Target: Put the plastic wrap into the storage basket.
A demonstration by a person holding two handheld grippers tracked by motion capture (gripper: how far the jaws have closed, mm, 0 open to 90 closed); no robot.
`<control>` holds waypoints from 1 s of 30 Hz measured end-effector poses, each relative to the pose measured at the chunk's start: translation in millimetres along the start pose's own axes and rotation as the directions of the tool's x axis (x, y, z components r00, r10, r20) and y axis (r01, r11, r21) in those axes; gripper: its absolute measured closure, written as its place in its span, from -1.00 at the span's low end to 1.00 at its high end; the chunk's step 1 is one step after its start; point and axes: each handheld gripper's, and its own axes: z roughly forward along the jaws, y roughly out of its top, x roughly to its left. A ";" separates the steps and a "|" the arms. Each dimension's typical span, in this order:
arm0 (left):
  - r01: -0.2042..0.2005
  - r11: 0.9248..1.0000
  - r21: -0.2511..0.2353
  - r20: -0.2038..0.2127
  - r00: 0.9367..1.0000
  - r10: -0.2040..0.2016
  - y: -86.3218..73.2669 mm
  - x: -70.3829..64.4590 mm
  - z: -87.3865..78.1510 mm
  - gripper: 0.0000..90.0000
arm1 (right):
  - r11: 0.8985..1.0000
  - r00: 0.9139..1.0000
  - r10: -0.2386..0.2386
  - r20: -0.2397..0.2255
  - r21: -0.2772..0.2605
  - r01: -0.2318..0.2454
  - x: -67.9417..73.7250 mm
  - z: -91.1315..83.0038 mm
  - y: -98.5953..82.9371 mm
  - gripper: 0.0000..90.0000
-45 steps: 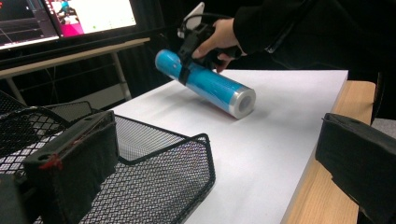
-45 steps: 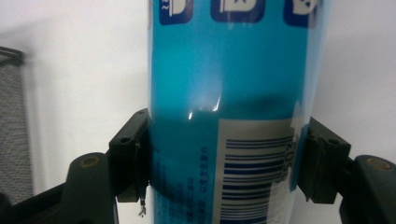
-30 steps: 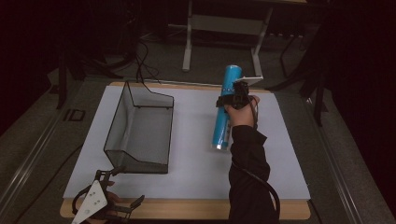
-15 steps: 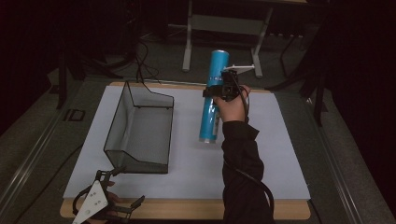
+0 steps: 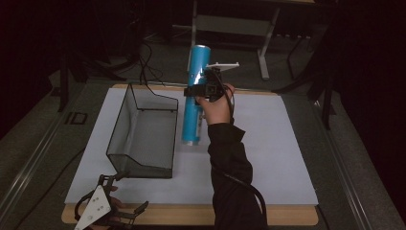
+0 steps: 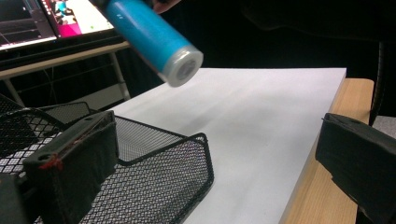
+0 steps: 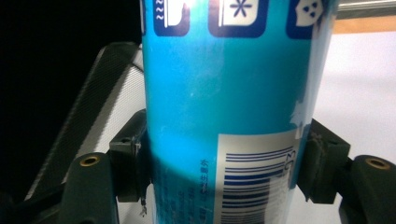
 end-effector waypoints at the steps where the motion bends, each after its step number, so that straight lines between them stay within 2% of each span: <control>1: 0.000 1.000 0.001 0.000 1.000 0.000 0.0 0.2 -0.1 -1.00 | 1.000 1.000 -0.004 -0.012 0.000 0.004 3.9 3.5 -0.8 -0.29; 6: 0.000 1.000 -0.002 0.002 1.000 0.000 0.1 0.4 -0.5 -1.00 | 1.000 0.999 -0.015 -0.052 0.024 0.016 23.4 23.1 -6.2 -0.29; 8: 0.003 1.000 -0.005 0.005 1.000 -0.003 0.2 0.3 -1.0 -1.00 | 0.999 0.996 -0.010 -0.087 0.037 0.013 29.6 34.0 -9.8 -0.29; 10: 0.004 1.000 -0.008 0.004 1.000 -0.004 0.3 0.4 -1.2 -1.00 | 0.999 0.995 -0.007 -0.102 0.049 0.012 35.0 43.0 -13.0 -0.29; 12: 0.005 1.000 -0.008 0.005 1.000 -0.005 0.2 0.5 -1.3 -1.00 | 0.998 0.995 -0.021 -0.099 0.060 0.027 41.0 51.9 -16.6 -0.29; 14: 0.000 1.000 -0.005 0.006 1.000 0.000 0.3 0.6 -1.4 -1.00 | 0.997 0.994 -0.017 -0.105 0.070 0.024 44.6 60.6 -20.7 -0.29; 17: -0.003 1.000 -0.003 0.008 1.000 0.003 0.5 0.3 -1.3 -1.00 | 0.996 0.991 0.000 -0.134 0.085 0.011 46.8 73.8 -27.7 -0.29; 22: -0.002 1.000 -0.006 0.009 1.000 0.002 0.6 0.3 -1.8 -1.00 | 0.993 0.993 0.013 -0.121 0.118 0.001 47.5 90.7 -36.7 -0.29; 30: -0.002 1.000 -0.002 0.012 1.000 0.002 0.4 0.4 -1.2 -1.00 | 0.988 0.993 0.042 -0.107 0.151 -0.025 43.1 105.8 -48.8 -0.29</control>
